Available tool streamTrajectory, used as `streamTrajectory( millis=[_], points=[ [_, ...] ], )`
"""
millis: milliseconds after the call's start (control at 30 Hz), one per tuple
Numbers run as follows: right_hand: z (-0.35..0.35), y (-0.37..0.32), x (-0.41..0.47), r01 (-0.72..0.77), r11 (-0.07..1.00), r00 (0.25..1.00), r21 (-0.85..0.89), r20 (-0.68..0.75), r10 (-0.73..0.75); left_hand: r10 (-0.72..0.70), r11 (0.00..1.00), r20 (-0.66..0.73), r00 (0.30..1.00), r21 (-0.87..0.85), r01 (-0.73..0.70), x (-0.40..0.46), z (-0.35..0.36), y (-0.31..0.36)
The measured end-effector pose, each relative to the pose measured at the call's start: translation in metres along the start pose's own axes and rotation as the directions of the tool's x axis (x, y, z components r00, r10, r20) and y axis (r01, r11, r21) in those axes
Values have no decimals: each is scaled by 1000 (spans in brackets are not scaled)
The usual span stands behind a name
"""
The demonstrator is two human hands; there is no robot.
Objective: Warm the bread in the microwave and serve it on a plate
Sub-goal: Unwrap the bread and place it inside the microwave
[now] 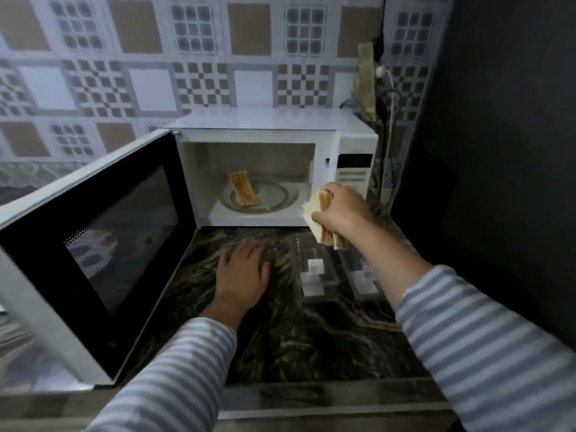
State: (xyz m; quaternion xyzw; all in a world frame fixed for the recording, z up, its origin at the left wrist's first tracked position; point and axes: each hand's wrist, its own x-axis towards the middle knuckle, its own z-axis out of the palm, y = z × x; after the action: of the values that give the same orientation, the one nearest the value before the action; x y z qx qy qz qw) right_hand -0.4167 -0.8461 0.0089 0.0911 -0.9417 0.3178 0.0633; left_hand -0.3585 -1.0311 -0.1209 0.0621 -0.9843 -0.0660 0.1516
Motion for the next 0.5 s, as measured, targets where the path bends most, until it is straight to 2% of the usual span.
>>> streamTrajectory(
  millis=[100, 200, 333, 500],
  points=[
    [27, -11, 26, 9, 1000, 999, 7, 37, -9, -77, 997, 170, 982, 28, 73, 12, 14, -23],
    [52, -19, 60, 32, 999, 998, 1, 52, -32, -107, 994, 243, 964, 8, 108, 33, 24, -41],
    [82, -30, 109, 47, 999, 996, 1, 77, -47, -151, 985, 253, 956, -38, 166, 51, 43, -58],
    [112, -41, 164, 47, 998, 998, -34, 36, -46, -199, 976, 185, 962, -48, 211, 55, 62, -62]
  ],
)
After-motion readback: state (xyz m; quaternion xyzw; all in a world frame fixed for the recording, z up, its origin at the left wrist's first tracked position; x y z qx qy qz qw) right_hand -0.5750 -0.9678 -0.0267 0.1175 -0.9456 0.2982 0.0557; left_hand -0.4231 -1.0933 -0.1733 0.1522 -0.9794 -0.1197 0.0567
